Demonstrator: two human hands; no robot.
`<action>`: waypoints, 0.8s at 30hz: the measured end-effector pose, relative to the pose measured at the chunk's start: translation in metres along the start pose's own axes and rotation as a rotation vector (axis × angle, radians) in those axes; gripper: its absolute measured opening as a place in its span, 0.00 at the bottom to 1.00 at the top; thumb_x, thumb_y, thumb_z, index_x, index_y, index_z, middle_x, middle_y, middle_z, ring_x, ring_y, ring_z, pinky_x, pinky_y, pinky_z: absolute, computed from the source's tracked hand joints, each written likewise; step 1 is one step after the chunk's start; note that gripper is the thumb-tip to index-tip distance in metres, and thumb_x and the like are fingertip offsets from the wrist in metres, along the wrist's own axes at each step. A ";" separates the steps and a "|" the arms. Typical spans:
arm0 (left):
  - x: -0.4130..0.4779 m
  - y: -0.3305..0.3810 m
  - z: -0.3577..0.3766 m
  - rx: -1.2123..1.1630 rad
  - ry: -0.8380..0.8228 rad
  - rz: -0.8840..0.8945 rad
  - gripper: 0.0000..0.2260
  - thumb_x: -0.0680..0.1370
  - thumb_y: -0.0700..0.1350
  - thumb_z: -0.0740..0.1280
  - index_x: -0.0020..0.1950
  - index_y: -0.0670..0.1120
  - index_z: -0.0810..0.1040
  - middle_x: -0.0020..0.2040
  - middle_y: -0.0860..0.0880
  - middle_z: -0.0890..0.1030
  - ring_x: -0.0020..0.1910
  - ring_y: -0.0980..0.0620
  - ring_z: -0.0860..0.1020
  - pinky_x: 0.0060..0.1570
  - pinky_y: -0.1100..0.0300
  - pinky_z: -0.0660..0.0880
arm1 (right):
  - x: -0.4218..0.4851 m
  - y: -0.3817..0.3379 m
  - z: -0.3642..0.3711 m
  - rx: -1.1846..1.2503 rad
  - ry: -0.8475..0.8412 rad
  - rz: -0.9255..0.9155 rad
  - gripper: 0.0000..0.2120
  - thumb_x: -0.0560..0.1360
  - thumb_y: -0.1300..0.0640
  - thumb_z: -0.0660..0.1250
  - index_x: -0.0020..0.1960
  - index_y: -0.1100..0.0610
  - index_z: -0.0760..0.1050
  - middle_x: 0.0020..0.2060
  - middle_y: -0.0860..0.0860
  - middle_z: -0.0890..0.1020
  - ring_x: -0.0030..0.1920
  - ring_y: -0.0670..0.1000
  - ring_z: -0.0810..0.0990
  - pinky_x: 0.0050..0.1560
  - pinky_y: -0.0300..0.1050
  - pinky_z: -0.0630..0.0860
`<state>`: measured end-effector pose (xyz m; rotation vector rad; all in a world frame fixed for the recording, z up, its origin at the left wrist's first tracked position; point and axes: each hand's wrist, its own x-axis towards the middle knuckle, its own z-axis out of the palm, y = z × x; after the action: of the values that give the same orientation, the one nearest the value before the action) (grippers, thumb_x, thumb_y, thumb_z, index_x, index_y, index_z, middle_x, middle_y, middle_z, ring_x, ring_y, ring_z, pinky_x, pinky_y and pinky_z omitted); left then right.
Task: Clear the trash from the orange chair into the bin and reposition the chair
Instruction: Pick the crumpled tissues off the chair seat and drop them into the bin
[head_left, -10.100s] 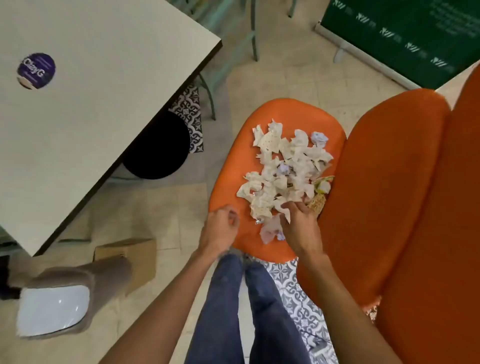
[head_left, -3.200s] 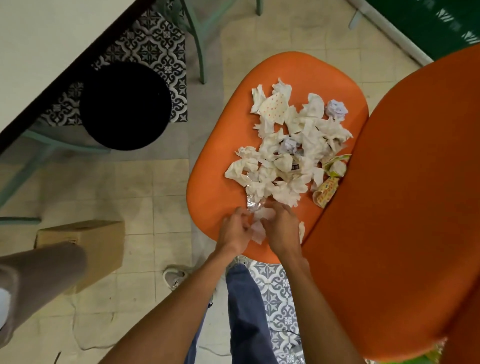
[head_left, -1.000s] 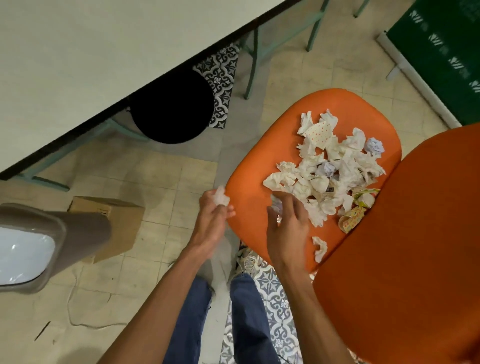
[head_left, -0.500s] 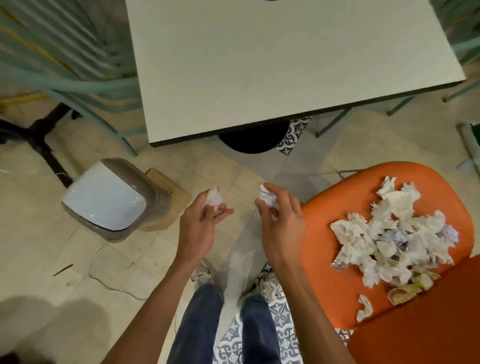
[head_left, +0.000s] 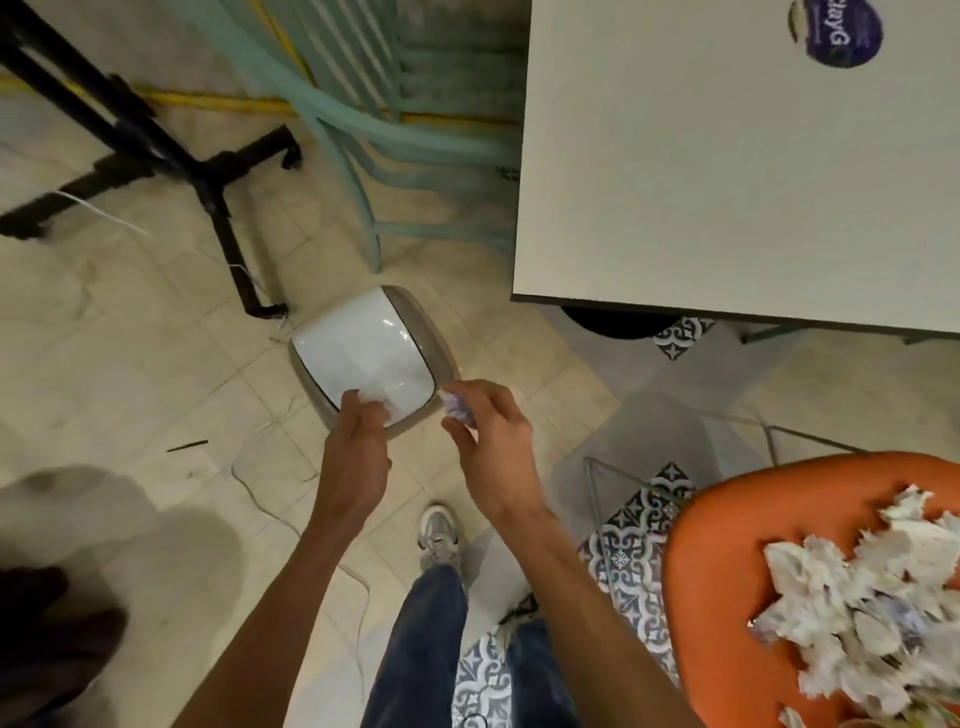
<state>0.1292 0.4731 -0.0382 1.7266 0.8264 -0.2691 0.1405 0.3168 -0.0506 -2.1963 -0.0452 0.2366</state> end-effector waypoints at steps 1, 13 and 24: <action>0.000 -0.001 -0.005 0.029 -0.016 0.024 0.07 0.85 0.50 0.59 0.59 0.49 0.73 0.43 0.47 0.75 0.40 0.49 0.71 0.39 0.52 0.71 | 0.004 -0.001 0.008 -0.009 -0.048 0.011 0.20 0.81 0.65 0.72 0.70 0.52 0.79 0.66 0.50 0.78 0.58 0.48 0.82 0.63 0.34 0.78; 0.027 -0.031 -0.042 0.511 -0.038 0.298 0.15 0.84 0.36 0.62 0.70 0.47 0.74 0.61 0.46 0.76 0.55 0.51 0.75 0.50 0.67 0.70 | 0.054 -0.013 0.070 -0.351 -0.305 -0.058 0.20 0.81 0.61 0.69 0.72 0.52 0.75 0.72 0.56 0.73 0.64 0.60 0.80 0.57 0.55 0.83; 0.060 -0.029 -0.017 0.651 -0.110 0.329 0.18 0.80 0.34 0.65 0.70 0.43 0.75 0.61 0.44 0.75 0.59 0.46 0.74 0.54 0.59 0.71 | 0.066 -0.009 0.077 -0.171 -0.427 -0.021 0.35 0.80 0.67 0.64 0.82 0.43 0.62 0.84 0.52 0.57 0.78 0.58 0.68 0.72 0.56 0.76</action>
<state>0.1498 0.5147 -0.0891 2.3937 0.3735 -0.4364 0.1915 0.3917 -0.0981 -2.2751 -0.3363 0.7091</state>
